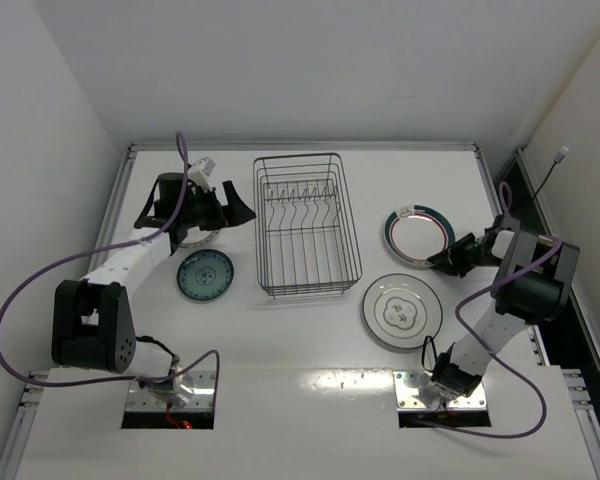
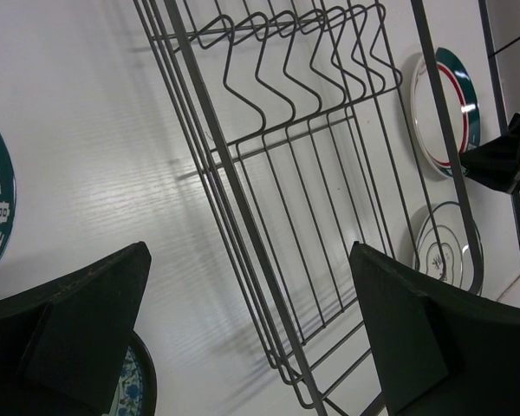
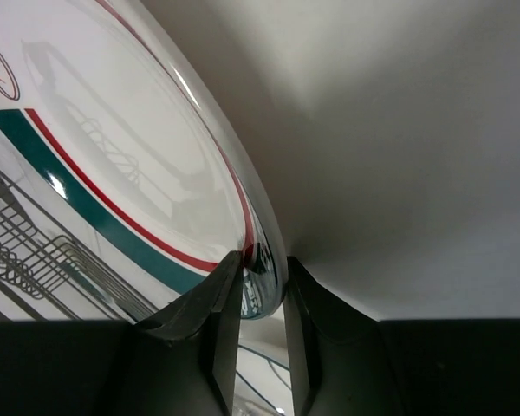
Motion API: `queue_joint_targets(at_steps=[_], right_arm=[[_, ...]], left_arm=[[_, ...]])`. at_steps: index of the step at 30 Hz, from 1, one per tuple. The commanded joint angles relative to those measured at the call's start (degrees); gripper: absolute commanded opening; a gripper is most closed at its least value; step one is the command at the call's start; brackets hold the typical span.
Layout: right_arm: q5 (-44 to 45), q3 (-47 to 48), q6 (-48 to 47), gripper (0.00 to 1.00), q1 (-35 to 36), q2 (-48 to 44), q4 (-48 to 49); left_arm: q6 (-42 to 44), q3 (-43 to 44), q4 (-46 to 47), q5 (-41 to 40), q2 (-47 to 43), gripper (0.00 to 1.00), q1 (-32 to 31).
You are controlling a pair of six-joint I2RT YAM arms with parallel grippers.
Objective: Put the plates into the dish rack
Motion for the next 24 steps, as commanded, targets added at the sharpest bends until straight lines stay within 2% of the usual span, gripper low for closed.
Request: queue_joint_targets(at_steps=[1,5,6,7,10,13,15,16,19,22,24], right_arm=[[-2.3,2.2,1.6,0.23,0.4,0.9,2.5],[-1.7,4.2,0.9,0.29,0.4,1.9,1.9],[-1.7,4.2,0.9,0.26,0.4,1.9,1.9],[-1.7,4.2,0.9,0.02,0.4,1.9,1.9],[-1.2,3.7,0.9,0.0,0.4,0.4,2.4],[1.2,3.8,0.9,0.0,2.8,-7.6,4.9],[6.3,6.5,0.2,0.0,6.0,-13.7,3.6],[12.1,10.7,-0.6,0.0,7.3,-15.2,0.2],[21.4,19.6,-1.5,0.0,14.0,-19.1,-4.4],[33.5,27.5,-3.8,0.0,21.0,-19.7,-8.7],[37.6,32.8,-6.0,0.0,26.5,-18.2,-11.6]], left_arm=[[1.6,2.4,0.5,0.1,-0.4,1.0,0.9],[1.6,2.4,-0.6,0.1,0.1,1.0,0.9],[1.6,2.4,-0.6,0.1,0.1,1.0,0.9],[1.6,2.4,-0.6,-0.4,0.1,1.0,0.9],[1.6,2.9,-1.1,-0.4,0.1,1.0,0.9],[1.6,2.9,-1.1,-1.0,0.1,1.0,0.9],[1.6,2.9,-1.1,-1.6,0.1,1.0,0.9],[1.6,2.9,-1.1,-1.6,0.1,1.0,0.9],[1.6,2.9,-1.6,-2.3,0.1,1.0,0.9],[1.6,2.9,-2.2,-4.4,-0.5,1.0,0.9],[1.6,2.9,-2.7,-6.2,-1.2,1.0,0.9]])
